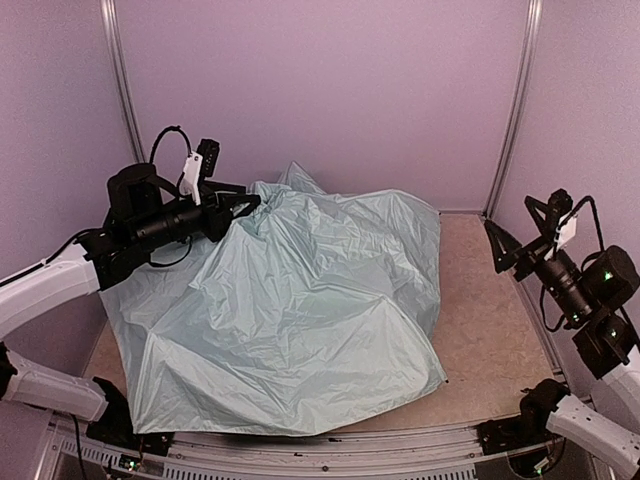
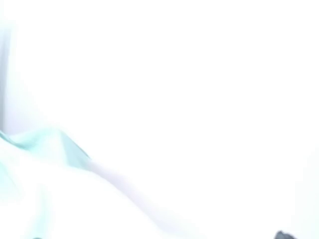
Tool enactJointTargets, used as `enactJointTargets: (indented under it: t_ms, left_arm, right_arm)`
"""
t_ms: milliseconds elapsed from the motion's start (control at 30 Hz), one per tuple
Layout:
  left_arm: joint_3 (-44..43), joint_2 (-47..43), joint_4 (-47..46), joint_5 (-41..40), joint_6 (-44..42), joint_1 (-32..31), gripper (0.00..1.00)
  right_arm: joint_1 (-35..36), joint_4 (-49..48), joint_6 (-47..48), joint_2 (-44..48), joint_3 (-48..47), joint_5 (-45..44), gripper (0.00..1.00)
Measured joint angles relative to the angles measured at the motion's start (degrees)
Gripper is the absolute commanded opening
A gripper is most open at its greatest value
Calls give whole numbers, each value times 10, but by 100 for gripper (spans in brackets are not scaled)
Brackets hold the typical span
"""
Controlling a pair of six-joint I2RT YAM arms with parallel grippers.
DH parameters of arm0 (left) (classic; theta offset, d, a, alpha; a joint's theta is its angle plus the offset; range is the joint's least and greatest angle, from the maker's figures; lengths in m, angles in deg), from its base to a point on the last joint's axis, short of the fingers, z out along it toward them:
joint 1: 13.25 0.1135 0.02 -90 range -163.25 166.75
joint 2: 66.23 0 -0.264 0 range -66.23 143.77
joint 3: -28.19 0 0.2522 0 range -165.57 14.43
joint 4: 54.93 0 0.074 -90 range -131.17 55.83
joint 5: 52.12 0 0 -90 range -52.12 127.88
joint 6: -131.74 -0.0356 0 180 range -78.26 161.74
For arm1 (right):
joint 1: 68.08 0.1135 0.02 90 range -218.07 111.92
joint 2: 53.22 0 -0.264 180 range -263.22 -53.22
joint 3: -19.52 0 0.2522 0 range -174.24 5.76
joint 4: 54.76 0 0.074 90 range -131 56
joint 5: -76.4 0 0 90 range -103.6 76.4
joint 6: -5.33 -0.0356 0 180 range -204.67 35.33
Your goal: Put away the umbrella
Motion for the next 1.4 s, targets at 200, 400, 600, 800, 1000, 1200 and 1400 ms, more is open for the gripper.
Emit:
enactJointTargets:
  t_ms: [200, 400, 600, 800, 1000, 1200, 1400]
  left_arm:
    - [0, 8, 0, 19, -23, -51, 0]
    - [0, 30, -8, 61, -31, -120, 0]
    - [-4, 70, -57, 131, -27, -167, 0]
    - [-11, 114, -139, 202, -2, -187, 0]
    - [-11, 136, -199, 236, 24, -189, 0]
    - [-10, 141, -219, 234, 29, -188, 30]
    - [18, 99, -206, 165, 13, -182, 75]
  right_arm:
    - [2, 27, 8, -177, -132, 167, 89]
    - [94, -19, 0, -347, -131, 265, 94]
    - [227, -47, 29, -516, -203, 319, 100]
    - [256, -115, 19, -599, -250, 362, 95]
    - [257, -169, -11, -621, -250, 382, 64]
    - [260, -184, -32, -628, -249, 394, 43]
    - [250, -193, -45, -604, -214, 366, 28]
